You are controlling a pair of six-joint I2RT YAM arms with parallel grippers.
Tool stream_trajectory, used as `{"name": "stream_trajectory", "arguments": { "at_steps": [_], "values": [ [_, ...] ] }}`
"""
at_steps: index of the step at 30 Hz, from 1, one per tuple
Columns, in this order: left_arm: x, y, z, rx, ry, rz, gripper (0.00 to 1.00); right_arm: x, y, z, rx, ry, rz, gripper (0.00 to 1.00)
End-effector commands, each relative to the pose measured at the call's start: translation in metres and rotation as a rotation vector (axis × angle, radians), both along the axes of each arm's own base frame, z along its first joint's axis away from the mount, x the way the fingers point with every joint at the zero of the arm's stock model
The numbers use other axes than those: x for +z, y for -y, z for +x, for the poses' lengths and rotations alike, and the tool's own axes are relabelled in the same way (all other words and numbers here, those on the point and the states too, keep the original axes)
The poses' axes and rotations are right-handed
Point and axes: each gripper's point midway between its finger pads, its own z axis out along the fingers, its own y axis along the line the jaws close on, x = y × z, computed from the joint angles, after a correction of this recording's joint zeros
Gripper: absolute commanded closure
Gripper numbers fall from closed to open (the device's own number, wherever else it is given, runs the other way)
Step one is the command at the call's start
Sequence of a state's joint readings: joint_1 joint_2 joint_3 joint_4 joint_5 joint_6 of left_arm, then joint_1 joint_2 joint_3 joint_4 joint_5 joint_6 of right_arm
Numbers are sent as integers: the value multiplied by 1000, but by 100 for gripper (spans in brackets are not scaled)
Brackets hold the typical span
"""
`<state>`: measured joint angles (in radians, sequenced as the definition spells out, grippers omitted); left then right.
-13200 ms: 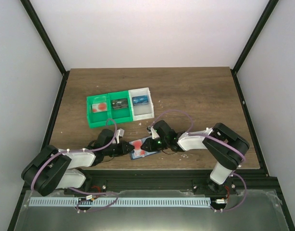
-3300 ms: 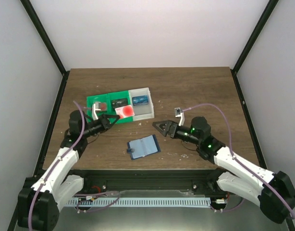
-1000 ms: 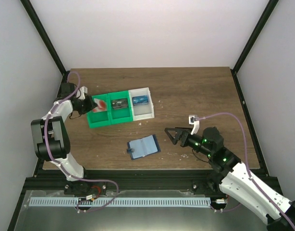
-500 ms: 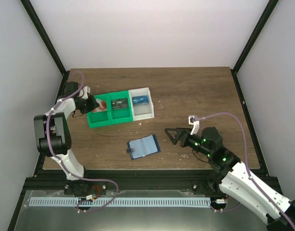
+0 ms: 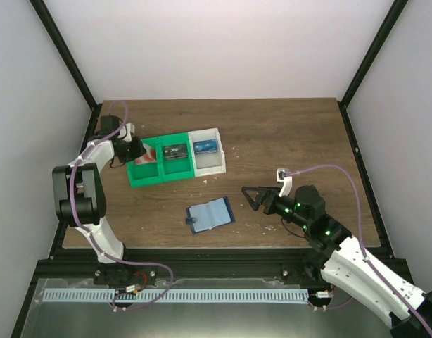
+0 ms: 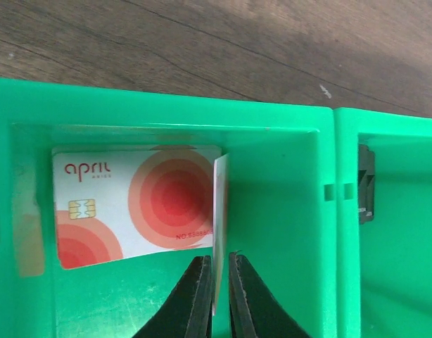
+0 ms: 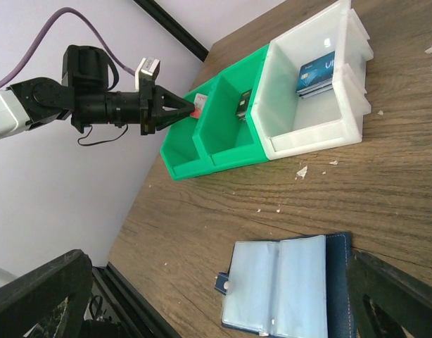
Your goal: Take the credit cards out of the card holder
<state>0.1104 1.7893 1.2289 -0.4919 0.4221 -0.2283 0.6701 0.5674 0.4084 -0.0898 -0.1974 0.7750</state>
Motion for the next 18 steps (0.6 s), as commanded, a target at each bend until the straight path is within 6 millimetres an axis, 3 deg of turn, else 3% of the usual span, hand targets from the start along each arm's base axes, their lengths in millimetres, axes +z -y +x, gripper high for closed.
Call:
{"name": "stream_trajectory", "arguments": {
  "at_steps": [1, 9, 15, 18],
  "values": [
    [17, -11, 7, 29, 42, 68, 90, 1, 4, 2, -19, 13, -7, 0],
    [39, -29, 11, 129, 111, 139, 77, 3, 0, -3, 18, 17, -12, 0],
    [79, -43, 7, 257, 222, 160, 71, 1, 0, -4, 21, 10, -13, 0],
    [100, -37, -1, 266, 274, 118, 68, -8, -2, -3, 22, -26, -31, 0]
  ]
}}
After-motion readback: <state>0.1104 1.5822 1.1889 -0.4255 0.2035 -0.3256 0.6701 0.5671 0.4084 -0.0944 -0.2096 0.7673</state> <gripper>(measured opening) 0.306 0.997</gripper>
